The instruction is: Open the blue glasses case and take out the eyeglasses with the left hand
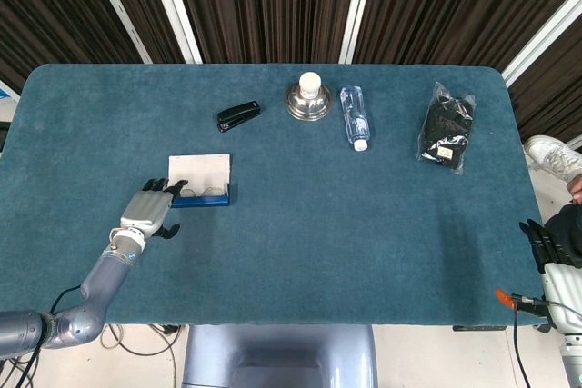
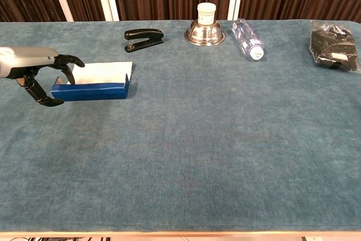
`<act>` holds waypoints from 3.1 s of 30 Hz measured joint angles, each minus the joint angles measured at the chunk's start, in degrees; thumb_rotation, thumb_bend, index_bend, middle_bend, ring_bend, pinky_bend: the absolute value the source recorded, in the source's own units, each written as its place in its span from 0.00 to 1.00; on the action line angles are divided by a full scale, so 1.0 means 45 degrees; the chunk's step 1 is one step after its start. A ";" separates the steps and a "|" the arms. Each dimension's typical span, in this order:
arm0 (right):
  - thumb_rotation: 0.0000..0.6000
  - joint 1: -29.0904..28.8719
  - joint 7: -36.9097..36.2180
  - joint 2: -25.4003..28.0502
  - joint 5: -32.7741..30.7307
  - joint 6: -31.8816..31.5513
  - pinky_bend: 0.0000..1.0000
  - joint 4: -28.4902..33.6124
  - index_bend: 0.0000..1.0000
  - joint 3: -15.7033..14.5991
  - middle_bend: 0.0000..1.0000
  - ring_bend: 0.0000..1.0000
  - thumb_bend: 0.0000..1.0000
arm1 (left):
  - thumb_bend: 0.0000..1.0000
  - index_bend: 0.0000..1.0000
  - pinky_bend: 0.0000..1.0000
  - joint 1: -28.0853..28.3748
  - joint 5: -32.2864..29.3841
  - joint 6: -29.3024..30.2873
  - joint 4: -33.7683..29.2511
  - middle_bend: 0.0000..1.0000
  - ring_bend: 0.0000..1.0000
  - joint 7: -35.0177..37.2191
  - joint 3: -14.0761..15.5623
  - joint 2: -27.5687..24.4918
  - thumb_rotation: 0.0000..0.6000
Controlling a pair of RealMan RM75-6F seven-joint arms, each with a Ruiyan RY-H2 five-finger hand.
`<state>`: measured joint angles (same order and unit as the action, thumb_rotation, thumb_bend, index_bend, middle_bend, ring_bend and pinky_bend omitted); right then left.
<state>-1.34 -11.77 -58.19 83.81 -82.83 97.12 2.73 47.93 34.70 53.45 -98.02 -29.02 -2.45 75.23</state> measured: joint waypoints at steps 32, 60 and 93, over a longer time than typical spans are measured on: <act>1.00 0.0004 -0.0021 0.0006 -0.0005 0.0003 0.20 0.0014 0.00 0.0007 0.00 0.00 0.20 | 0.33 0.01 0.02 -0.0100 0.0673 -0.0386 -0.1370 0.28 0.00 0.0235 0.0430 -0.0637 1.00; 1.00 0.0001 -0.0048 0.0012 0.0006 0.0005 0.20 0.0002 0.00 0.0007 0.00 0.00 0.20 | 0.33 0.01 0.02 0.0651 0.1240 -0.0602 -0.2635 0.29 0.00 0.0011 0.0543 -0.0337 1.00; 1.00 -0.0015 -0.0081 0.0044 -0.0115 0.0103 0.20 0.0067 0.00 0.0022 0.00 0.00 0.20 | 0.31 0.00 0.02 0.2271 0.2024 -0.2825 0.0710 0.19 0.00 0.0580 -0.0337 0.0055 1.00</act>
<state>-1.41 -12.13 -57.99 83.30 -82.37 97.42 2.83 58.15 43.81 40.74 -94.82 -26.41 -3.97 75.48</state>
